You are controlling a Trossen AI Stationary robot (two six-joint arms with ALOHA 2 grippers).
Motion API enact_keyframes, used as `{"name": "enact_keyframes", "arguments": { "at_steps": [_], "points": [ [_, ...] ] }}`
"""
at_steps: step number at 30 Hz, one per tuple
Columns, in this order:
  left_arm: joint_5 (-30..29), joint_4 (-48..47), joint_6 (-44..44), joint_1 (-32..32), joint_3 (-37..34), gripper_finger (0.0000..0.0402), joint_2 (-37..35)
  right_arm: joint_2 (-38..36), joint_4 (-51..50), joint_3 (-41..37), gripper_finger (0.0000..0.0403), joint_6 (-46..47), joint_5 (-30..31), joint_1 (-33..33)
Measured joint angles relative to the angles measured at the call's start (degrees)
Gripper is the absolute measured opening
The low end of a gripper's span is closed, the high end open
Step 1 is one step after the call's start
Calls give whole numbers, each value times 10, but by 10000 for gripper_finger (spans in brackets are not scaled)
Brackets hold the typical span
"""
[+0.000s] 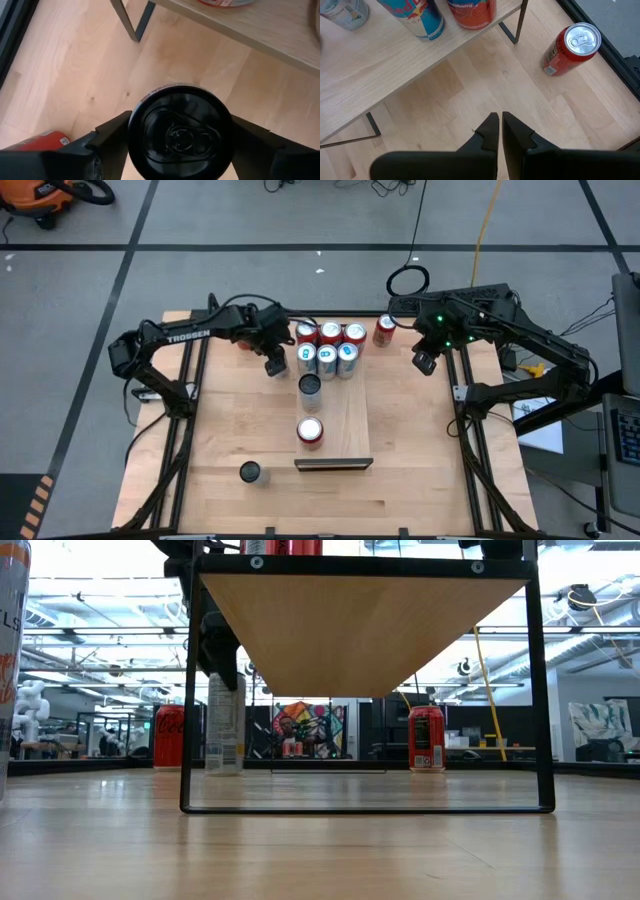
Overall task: Place canned beverage on shelf
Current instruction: Put the top white and yellow soda can on the shelf aligned with the other white and yellow soda can
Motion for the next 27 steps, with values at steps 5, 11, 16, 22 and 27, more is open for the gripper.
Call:
{"name": "enact_keyframes", "arguments": {
  "at_steps": [5,11,16,22,27],
  "points": [
    [-2,0,1,-5,0,268,0,0,0,0,0,1,2,0],
    [-5,-2,2,-5,0,250,0,0,0,0,0,3,13,0],
    [-5,-2,-1,-5,0,248,0,0,0,0,0,3,15,0],
    [-6,-10,1,-5,8,247,1,0,0,0,0,3,15,0],
    [-2,-9,4,-5,18,247,1,0,0,0,0,3,15,0]
  ]
}}
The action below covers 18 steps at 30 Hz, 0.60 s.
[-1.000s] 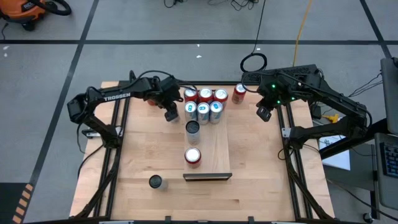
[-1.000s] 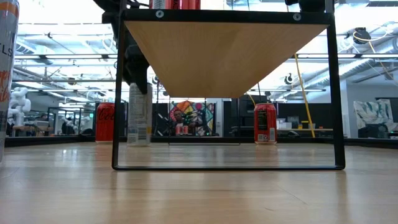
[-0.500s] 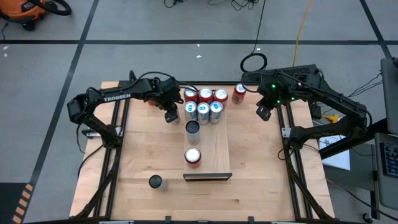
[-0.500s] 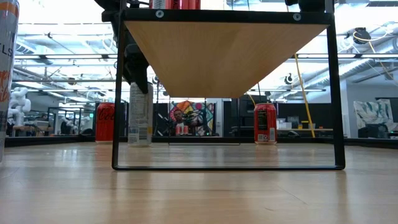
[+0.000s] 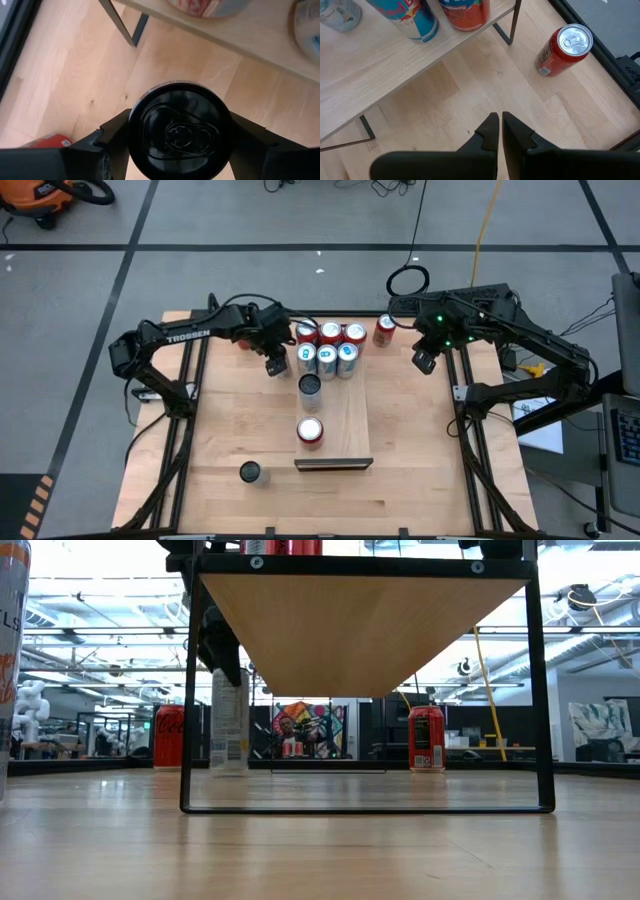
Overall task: Place canned beverage on shelf
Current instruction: Put the top white and yellow soda can on the shelf aligned with the other white and yellow soda can
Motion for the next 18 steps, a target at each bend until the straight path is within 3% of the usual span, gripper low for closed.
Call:
{"name": "enact_keyframes", "arguments": {
  "at_steps": [7,18],
  "points": [
    [3,-37,-2,0,0,245,-3,0,0,0,0,0,0,0],
    [19,-97,-37,-20,37,244,-81,0,9,0,0,-1,0,0]
  ]
}}
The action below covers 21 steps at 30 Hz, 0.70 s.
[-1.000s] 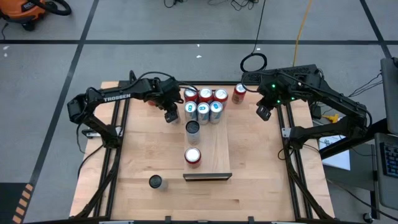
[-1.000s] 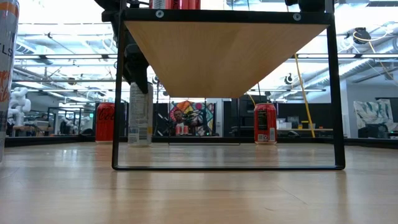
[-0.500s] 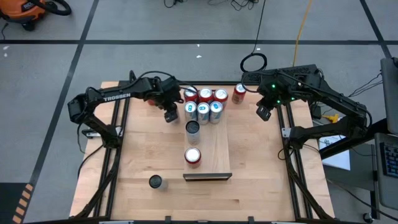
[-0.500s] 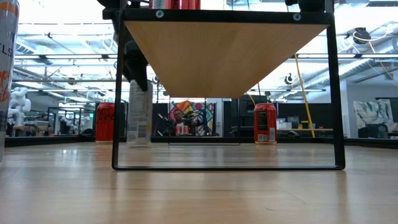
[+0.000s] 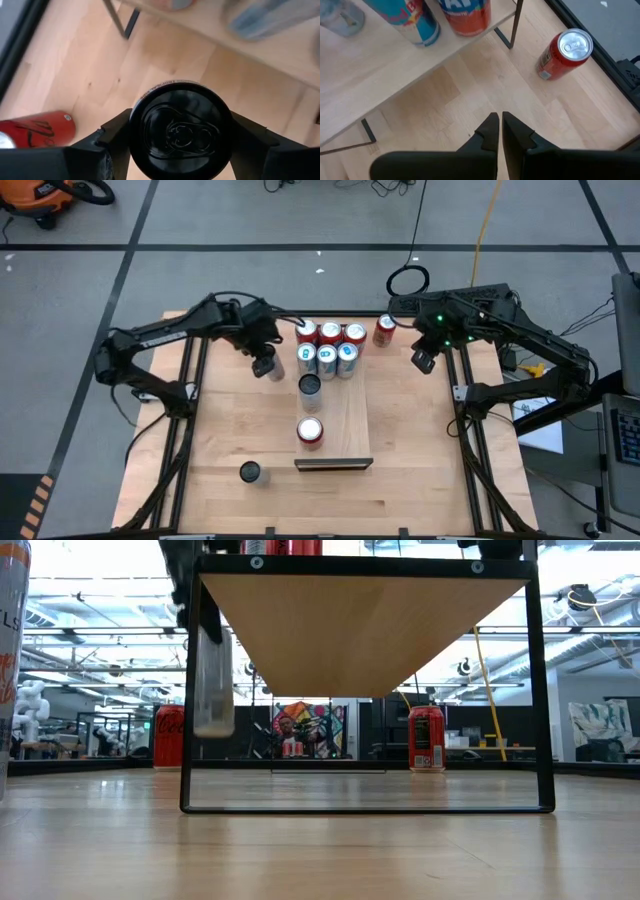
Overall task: Place canned beverage on shelf
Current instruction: Put the top white and yellow soda can on the shelf aligned with the other white and yellow soda can
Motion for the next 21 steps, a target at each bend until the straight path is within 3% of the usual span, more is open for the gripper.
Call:
{"name": "enact_keyframes", "arguments": {
  "at_steps": [5,10,21],
  "points": [
    [0,-46,-9,-23,55,244,-29,0,23,0,0,7,-3,0],
    [-4,-96,-15,-46,124,244,-42,0,82,0,0,30,-48,0],
    [-4,-110,-15,-94,276,244,-47,0,262,0,0,85,-123,16]
  ]
}}
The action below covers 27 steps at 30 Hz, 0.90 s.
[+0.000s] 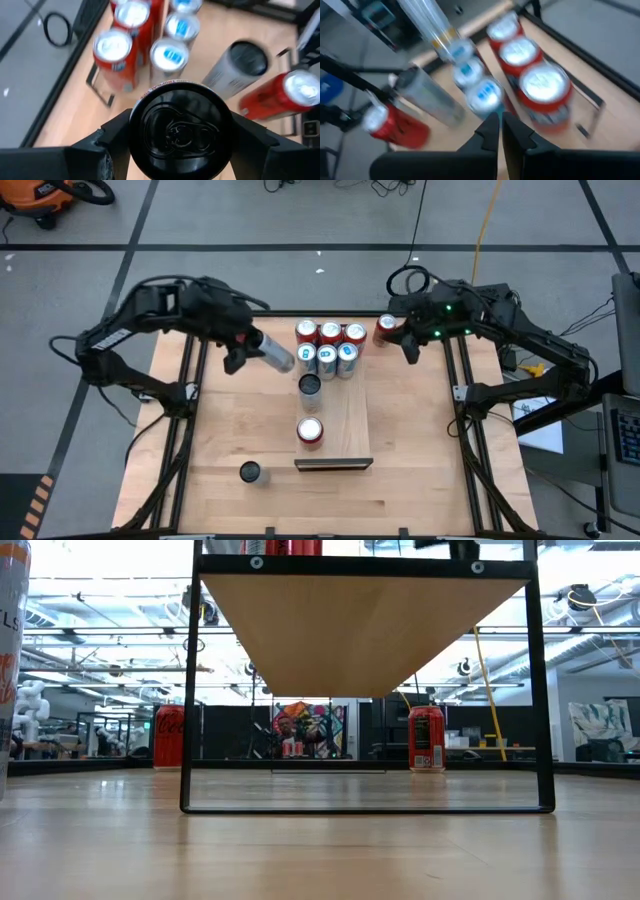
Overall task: Place canned beverage on shelf
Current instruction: Put the top white and yellow soda can on the shelf aligned with the other white and yellow soda can
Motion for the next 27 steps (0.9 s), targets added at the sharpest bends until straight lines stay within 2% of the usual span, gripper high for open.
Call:
{"name": "enact_keyframes", "arguments": {
  "at_steps": [8,12,17,22,27],
  "points": [
    [1,-1,-15,-29,112,244,0,0,153,0,1,42,0,42],
    [1,1,-14,-45,165,244,0,3,236,0,24,75,0,66],
    [6,52,27,-67,194,244,0,23,337,0,82,142,-28,86],
    [6,136,109,-92,194,244,5,57,416,0,161,207,-84,93],
    [18,187,173,-116,194,244,19,86,491,0,246,306,-92,96]
  ]
}}
